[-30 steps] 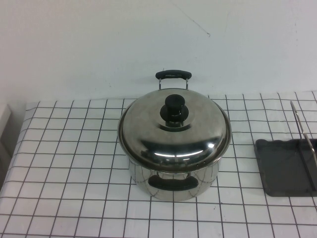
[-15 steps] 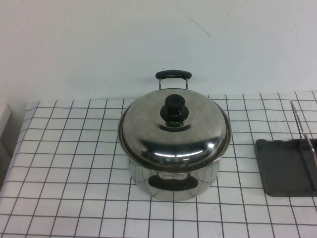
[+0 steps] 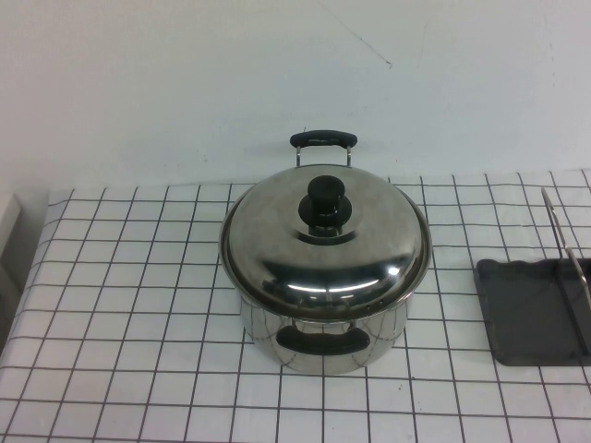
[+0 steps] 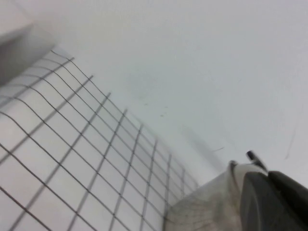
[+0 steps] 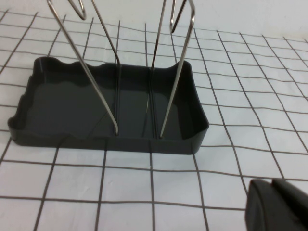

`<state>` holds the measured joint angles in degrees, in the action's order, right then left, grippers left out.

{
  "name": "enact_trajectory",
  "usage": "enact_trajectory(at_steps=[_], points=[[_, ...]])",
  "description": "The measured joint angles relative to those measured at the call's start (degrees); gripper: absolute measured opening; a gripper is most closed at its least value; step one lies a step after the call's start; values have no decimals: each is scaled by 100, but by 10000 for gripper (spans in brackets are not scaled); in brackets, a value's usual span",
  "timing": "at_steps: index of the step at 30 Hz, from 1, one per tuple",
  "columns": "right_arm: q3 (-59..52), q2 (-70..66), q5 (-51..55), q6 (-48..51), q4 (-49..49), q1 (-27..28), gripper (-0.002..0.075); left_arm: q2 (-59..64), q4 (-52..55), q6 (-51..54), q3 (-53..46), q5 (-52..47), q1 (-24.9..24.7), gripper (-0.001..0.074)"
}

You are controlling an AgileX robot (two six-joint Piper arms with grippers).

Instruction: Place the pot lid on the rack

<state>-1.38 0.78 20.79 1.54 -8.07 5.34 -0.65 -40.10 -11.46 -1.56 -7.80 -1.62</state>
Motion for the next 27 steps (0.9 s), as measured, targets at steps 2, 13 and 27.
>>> enact_trajectory(at_steps=[2, 13, 27], points=[[0, 0, 0, 0, 0, 0, -3, 0, -540, -108, 0, 54, 0, -4], [0, 0, 0, 0, 0, 0, -3, 0, -926, 14, 0, -107, 0, -3], [0, 0, 0, 0, 0, 0, -3, 1972, -1402, 5015, 2785, -1897, 0, -3]])
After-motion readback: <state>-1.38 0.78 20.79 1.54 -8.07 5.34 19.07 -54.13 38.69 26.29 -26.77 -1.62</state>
